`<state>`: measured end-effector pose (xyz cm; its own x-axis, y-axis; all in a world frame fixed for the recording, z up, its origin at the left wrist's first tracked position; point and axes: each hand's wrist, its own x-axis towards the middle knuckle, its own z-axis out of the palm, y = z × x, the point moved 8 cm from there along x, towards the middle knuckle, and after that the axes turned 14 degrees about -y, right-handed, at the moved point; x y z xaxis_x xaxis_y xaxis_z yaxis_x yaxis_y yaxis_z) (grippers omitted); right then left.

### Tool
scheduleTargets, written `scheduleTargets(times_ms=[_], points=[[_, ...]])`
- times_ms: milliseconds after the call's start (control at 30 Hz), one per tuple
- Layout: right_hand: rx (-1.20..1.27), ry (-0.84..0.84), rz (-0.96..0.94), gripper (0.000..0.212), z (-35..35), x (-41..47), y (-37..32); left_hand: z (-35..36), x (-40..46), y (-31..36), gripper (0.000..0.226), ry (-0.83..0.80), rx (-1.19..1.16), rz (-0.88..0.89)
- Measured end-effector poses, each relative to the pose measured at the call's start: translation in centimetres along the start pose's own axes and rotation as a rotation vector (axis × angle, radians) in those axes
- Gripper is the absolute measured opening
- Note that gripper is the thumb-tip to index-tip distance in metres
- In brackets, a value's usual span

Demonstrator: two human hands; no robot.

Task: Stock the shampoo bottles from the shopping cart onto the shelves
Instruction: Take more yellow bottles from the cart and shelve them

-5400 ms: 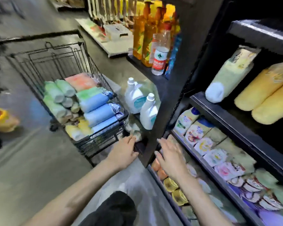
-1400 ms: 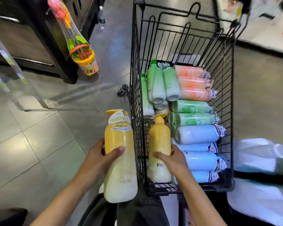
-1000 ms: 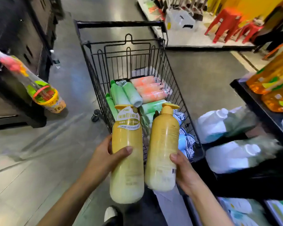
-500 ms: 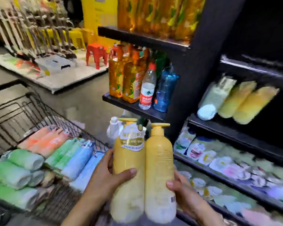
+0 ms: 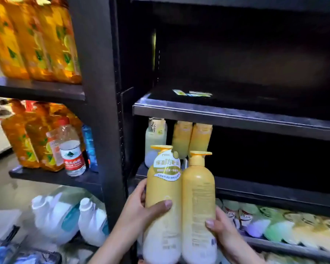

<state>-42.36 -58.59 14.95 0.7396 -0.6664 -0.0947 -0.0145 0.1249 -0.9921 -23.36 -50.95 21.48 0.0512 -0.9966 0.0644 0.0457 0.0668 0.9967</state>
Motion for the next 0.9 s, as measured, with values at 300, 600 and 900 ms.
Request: scheduleTargets(times_ms=[300,600,900], points=[[-0.046,0.043,-0.132,0.073,-9.4,4.5,-4.0,3.4,11.1,-0.7,0.089,-0.031,0.023,0.025],[-0.112,0.157,-0.135,0.071,-13.2,9.9,-5.6,1.4,18.2,-0.2,0.087,-0.055,0.118,0.002],[-0.055,0.178,-0.066,0.075,-14.9,12.2,-3.5,0.3,21.1,-3.6,0.086,-0.11,0.138,-0.028]])
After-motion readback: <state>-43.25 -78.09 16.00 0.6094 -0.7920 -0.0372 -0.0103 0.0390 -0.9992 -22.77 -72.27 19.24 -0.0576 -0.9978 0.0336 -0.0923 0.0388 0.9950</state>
